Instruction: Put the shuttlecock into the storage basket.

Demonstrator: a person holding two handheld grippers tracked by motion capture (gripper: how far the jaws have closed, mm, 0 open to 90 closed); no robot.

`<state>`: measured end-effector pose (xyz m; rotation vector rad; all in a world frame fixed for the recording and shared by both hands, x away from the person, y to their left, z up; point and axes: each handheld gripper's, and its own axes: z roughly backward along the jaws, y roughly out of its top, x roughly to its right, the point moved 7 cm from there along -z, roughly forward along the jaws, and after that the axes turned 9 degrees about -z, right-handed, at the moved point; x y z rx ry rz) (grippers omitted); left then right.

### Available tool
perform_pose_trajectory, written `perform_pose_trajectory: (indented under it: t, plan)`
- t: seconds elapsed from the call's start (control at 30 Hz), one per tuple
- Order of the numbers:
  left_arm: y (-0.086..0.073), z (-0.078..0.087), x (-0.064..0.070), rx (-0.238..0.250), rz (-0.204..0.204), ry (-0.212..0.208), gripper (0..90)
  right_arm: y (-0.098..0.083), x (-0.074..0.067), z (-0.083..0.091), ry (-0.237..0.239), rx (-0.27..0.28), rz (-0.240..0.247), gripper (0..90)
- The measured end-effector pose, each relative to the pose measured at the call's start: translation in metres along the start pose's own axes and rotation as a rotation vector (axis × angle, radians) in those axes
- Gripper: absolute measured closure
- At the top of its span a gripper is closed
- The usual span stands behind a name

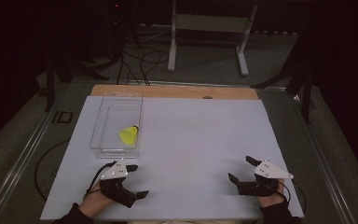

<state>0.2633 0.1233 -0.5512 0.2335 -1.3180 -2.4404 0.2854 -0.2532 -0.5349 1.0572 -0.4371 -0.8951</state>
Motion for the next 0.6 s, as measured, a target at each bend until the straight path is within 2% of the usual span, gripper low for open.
perform_pose_trajectory:
  t: [0.27,0.6]
  plan:
    - [0.0007,0.0017,-0.0042,0.034,0.017,0.013,0.0,-0.0006,0.0002,-0.0013,0.003,0.0,-0.001,7.8]
    - [0.0017,0.0015,-0.0049,0.048,0.016,0.016,0.0,-0.0021,0.0007,-0.0019,0.004,-0.011,0.001,7.8]
